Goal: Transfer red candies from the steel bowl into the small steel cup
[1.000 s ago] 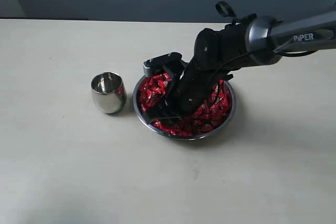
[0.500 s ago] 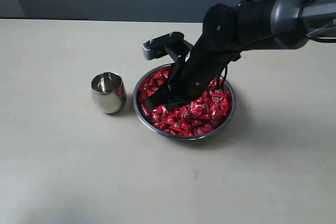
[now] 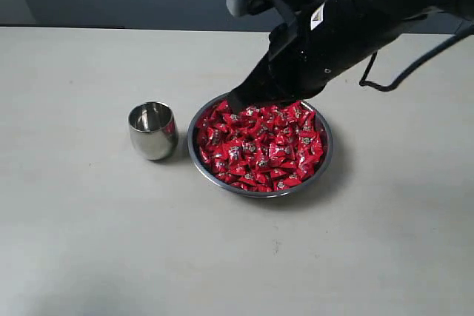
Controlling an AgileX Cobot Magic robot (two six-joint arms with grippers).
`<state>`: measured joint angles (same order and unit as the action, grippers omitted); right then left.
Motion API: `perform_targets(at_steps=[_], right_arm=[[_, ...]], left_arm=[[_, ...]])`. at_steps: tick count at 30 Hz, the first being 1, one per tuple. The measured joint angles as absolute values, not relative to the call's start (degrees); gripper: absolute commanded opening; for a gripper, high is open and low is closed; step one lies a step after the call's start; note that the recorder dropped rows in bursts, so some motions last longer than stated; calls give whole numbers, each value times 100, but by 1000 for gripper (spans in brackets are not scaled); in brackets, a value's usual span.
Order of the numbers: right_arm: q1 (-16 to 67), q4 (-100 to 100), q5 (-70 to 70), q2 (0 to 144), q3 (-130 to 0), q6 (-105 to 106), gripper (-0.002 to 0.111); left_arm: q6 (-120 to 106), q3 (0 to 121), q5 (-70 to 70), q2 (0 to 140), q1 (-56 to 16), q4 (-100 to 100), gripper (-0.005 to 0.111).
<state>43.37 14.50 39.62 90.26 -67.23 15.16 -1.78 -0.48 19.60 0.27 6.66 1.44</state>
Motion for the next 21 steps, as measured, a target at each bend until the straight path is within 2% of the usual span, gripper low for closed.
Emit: perform_targets(at_steps=[10, 16, 21], right_arm=[[4337, 1554, 3325, 8467, -6065, 1690, 0], [4337, 3774, 3193, 8792, -6085, 4062, 0], [4337, 4497, 3241, 9290, -6445, 4779, 0]], left_arm=[[-178, -48, 1960, 27, 666, 144, 0], [-178, -48, 1960, 27, 666, 144, 0], [-178, -48, 1960, 27, 666, 144, 0]])
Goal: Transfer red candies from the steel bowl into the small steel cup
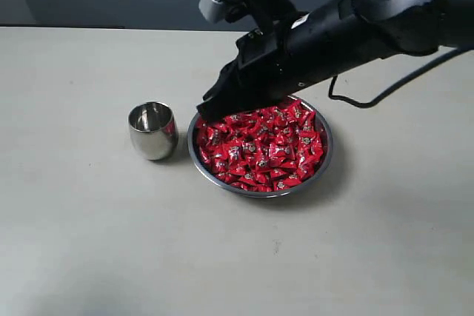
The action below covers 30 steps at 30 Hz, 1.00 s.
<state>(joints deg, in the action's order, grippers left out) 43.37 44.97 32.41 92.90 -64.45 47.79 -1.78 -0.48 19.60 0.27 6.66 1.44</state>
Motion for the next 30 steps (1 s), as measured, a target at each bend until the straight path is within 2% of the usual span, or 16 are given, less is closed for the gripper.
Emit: perform_targets(at_steps=[11, 15, 19, 25, 27, 30], right_arm=[[4337, 4162, 3501, 10056, -6921, 4590, 0], [4344, 3321, 3194, 10231, -6953, 3721, 2], [4096, 2687, 3000, 10563, -6980, 2897, 4], [3842, 2832, 2982, 10874, -7017, 2699, 4], [3796, 3030, 2982, 10948, -7066, 2699, 8], [3752, 3158, 3022, 11059, -7141, 2699, 20]], left_arm=[[-178, -48, 1960, 27, 666, 144, 0], [-178, -48, 1960, 27, 666, 144, 0], [-178, -48, 1960, 27, 666, 144, 0], [-178, -48, 1960, 27, 666, 144, 0], [-178, -48, 1960, 27, 666, 144, 0], [-178, -48, 1960, 27, 666, 144, 0]])
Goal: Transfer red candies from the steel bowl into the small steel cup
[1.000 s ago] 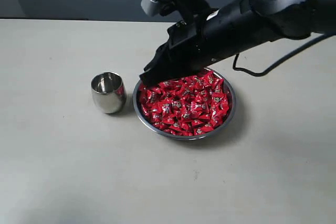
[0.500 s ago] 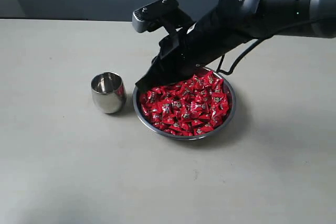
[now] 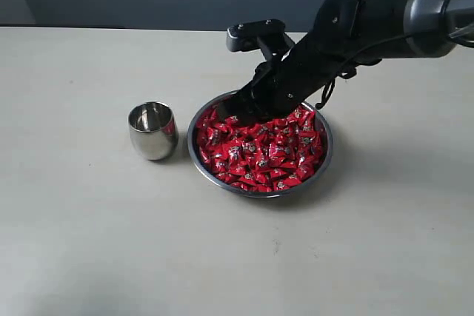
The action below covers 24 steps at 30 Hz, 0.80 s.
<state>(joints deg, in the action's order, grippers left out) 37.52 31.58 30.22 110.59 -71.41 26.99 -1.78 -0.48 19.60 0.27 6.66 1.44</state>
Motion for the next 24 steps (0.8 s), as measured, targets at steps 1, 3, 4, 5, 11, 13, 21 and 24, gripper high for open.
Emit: perform_targets(at_steps=[1, 3, 4, 5, 11, 13, 21, 24], right_arm=[[3730, 3170, 3036, 11086, -7154, 2699, 25], [3720, 3192, 3085, 11156, -7191, 2699, 33], [3707, 3192, 3096, 11186, -7202, 2699, 35], [3707, 3192, 3097, 11198, -7202, 2699, 35], [3707, 3150, 3016, 11340, -7202, 2699, 35], [3707, 3068, 2957, 11381, -7202, 2699, 35], [3696, 2834, 2903, 11458, -7202, 2655, 35], [3696, 2791, 2903, 11458, -7202, 2589, 35]], left_arm=[[-178, -48, 1960, 27, 666, 144, 0], [-178, -48, 1960, 27, 666, 144, 0], [-178, -48, 1960, 27, 666, 144, 0], [-178, -48, 1960, 27, 666, 144, 0], [-178, -48, 1960, 27, 666, 144, 0], [-178, -48, 1960, 27, 666, 144, 0], [-178, -48, 1960, 27, 666, 144, 0], [-178, -48, 1960, 27, 666, 144, 0]])
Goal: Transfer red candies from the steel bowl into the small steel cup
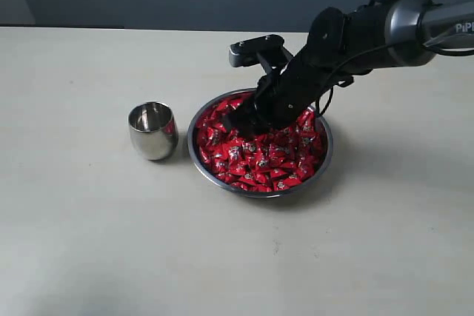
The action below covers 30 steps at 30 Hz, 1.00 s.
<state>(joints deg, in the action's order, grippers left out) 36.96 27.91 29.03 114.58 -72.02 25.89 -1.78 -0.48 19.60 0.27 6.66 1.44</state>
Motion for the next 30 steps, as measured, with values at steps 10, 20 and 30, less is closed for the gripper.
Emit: perform_targets(at_steps=[10, 20, 30], right_arm=[[3696, 2730, 2923, 11458, -7210, 2557, 38], [3696, 2748, 2853, 11892, -7210, 2547, 29], [3696, 2748, 2792, 11613, -7210, 2547, 0]], left_arm=[[-178, -48, 1960, 27, 666, 144, 0], [-178, -48, 1960, 27, 666, 144, 0], [-178, -48, 1960, 27, 666, 144, 0]])
